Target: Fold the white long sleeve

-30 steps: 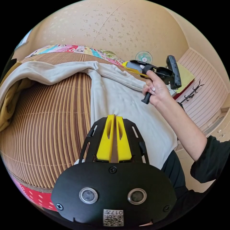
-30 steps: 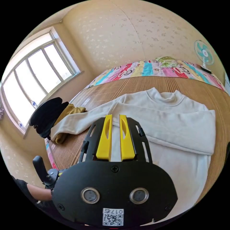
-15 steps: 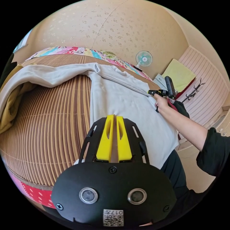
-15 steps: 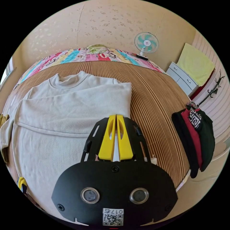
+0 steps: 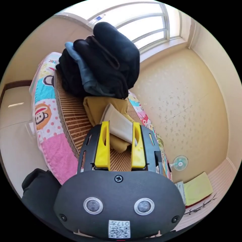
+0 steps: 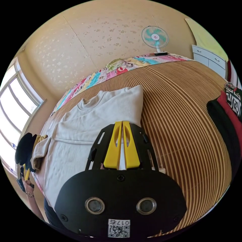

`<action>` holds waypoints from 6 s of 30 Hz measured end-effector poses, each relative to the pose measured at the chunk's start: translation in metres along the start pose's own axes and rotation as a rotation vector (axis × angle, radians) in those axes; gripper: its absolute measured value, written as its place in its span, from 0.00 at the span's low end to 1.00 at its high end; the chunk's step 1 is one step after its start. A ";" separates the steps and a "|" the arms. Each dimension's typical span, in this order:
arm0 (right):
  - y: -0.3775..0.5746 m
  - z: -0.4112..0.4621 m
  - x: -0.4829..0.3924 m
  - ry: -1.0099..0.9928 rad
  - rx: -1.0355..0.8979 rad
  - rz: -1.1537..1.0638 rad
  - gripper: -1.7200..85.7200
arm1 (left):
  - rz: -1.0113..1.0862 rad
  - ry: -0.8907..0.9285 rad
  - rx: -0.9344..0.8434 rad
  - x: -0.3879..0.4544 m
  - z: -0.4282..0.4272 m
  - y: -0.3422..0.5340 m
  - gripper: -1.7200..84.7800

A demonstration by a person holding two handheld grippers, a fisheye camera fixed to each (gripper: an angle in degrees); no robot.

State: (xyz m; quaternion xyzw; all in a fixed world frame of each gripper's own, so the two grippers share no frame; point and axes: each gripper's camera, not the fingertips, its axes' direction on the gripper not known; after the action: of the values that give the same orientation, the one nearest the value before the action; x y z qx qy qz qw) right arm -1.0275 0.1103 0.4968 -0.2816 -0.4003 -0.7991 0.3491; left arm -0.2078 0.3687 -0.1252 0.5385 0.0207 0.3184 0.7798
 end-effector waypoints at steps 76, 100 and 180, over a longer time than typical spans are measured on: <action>-0.191 -0.327 -0.281 -0.264 0.220 -0.245 0.02 | 0.770 0.291 -0.982 0.179 0.048 0.394 0.06; -0.137 -0.429 -0.081 -0.764 0.152 0.246 0.06 | 0.183 0.945 -0.891 0.126 -0.032 0.217 0.05; 0.001 -0.135 -0.128 -0.141 -0.277 -0.296 0.06 | 0.315 0.444 -0.843 0.156 0.031 0.223 0.08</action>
State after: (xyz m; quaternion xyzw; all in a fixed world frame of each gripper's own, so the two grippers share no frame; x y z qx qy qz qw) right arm -0.9736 0.0398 0.3336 -0.3204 -0.3471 -0.8673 0.1568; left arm -0.1772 0.4725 0.1266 0.0925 -0.0259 0.5198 0.8489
